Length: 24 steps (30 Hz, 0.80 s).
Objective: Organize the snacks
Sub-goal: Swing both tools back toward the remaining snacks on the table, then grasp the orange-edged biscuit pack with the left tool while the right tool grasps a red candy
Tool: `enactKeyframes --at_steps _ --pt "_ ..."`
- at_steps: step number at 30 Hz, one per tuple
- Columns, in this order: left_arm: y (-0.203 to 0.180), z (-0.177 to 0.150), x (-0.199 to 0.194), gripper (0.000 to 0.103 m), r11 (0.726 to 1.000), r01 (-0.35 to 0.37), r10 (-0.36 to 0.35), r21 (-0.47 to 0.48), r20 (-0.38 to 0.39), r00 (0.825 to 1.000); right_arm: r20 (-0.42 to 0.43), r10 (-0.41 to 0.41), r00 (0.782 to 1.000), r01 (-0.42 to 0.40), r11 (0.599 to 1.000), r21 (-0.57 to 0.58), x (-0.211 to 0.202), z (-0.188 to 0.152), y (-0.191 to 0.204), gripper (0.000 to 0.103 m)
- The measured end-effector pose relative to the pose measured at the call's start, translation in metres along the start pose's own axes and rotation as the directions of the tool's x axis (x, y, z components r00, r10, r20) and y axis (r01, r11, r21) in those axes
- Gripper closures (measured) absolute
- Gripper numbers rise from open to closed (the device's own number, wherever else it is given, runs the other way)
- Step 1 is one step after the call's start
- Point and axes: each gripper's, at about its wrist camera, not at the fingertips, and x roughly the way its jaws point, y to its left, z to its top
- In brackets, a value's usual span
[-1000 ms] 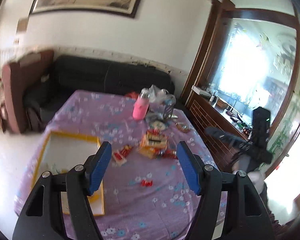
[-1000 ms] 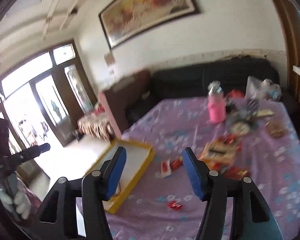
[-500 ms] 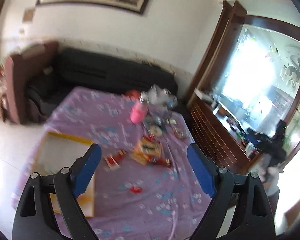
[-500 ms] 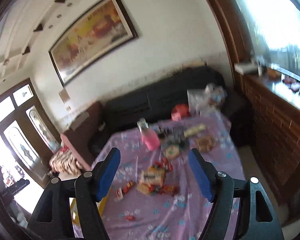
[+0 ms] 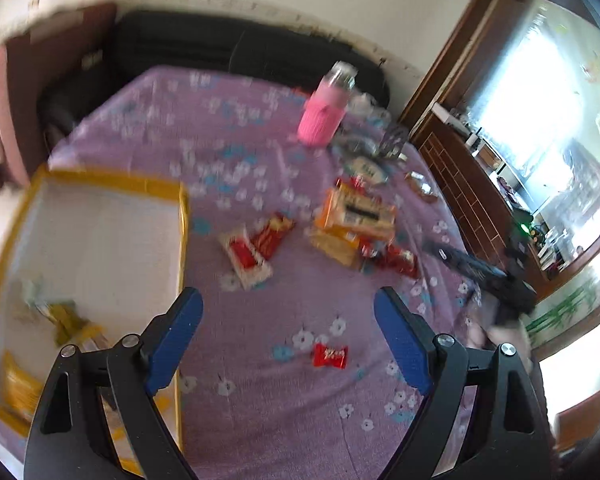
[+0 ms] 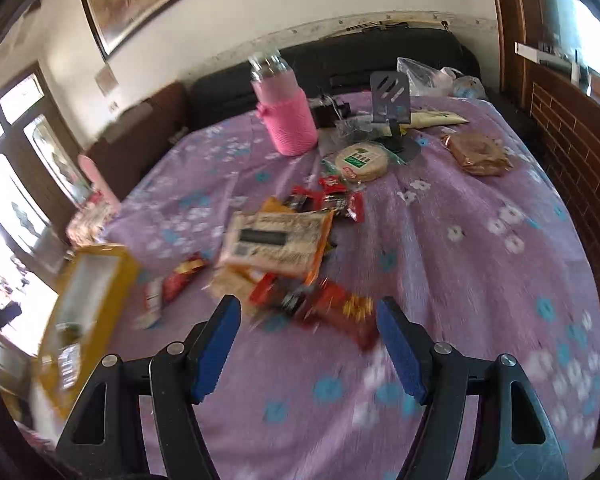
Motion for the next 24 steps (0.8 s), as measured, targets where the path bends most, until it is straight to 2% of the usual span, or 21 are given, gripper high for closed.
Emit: enactKeyframes --at_steps 3,5,8,10,13,15,16,17,18,19,20,21,22,24 --pt "0.014 -0.004 0.018 0.015 0.999 -0.022 0.021 -0.025 -0.032 0.999 -0.020 0.001 1.000 -0.001 0.999 0.041 0.040 0.013 -0.005 0.032" --pt "0.022 -0.006 0.027 0.015 0.998 -0.017 0.014 -0.056 -0.048 0.999 -0.018 0.026 1.000 -0.024 0.997 0.068 0.056 0.033 -0.004 0.034" --pt "0.024 -0.006 0.035 0.015 0.997 -0.010 0.006 -0.080 -0.048 0.999 0.001 0.000 1.000 0.000 0.998 0.056 0.076 0.067 0.002 0.032" --pt "0.024 -0.008 0.042 0.015 0.995 -0.001 -0.004 -0.095 -0.050 0.999 -0.067 0.013 0.998 -0.009 0.998 0.060 0.101 0.081 0.005 0.036" --pt "0.022 -0.012 0.052 0.015 0.996 0.013 -0.020 -0.094 -0.070 0.997 -0.175 0.088 0.981 -0.084 0.996 0.035 0.128 0.079 0.016 0.048" --pt "0.020 -0.015 0.058 0.015 0.997 0.004 -0.010 -0.077 -0.079 0.997 -0.227 0.161 0.961 -0.171 0.985 -0.022 0.122 0.062 0.035 0.047" --pt "0.020 -0.015 0.060 0.015 0.997 -0.003 -0.003 -0.074 -0.081 0.997 -0.267 0.212 0.940 -0.234 0.971 -0.054 0.117 0.050 0.046 0.047" --pt "0.020 -0.015 0.064 0.015 0.997 -0.009 0.003 -0.072 -0.085 0.996 -0.301 0.254 0.919 -0.287 0.956 -0.069 0.114 0.041 0.053 0.048" --pt "0.020 -0.016 0.066 0.015 0.997 -0.005 -0.002 -0.075 -0.086 0.996 -0.351 0.314 0.882 -0.363 0.928 -0.083 0.107 0.027 0.063 0.047" --pt "0.020 -0.019 0.066 0.015 0.997 0.003 -0.010 -0.080 -0.089 0.996 -0.381 0.354 0.854 -0.417 0.904 -0.095 0.100 0.016 0.071 0.048" --pt "0.019 -0.021 0.066 0.015 0.996 0.011 -0.018 -0.084 -0.091 0.996 -0.394 0.387 0.834 -0.459 0.882 -0.107 0.090 0.006 0.076 0.049" --pt "0.019 -0.024 0.065 0.015 0.996 0.021 -0.029 -0.087 -0.093 0.995 -0.382 0.405 0.831 -0.478 0.871 -0.115 0.079 -0.003 0.078 0.049" --pt "0.018 -0.026 0.063 0.015 0.996 0.025 -0.033 -0.090 -0.094 0.995 -0.360 0.402 0.842 -0.467 0.877 -0.113 0.069 -0.009 0.076 0.048" --pt "0.019 -0.029 0.059 0.015 0.994 0.032 -0.041 -0.103 -0.087 0.995 -0.299 0.365 0.882 -0.414 0.902 -0.119 0.051 -0.021 0.072 0.043"
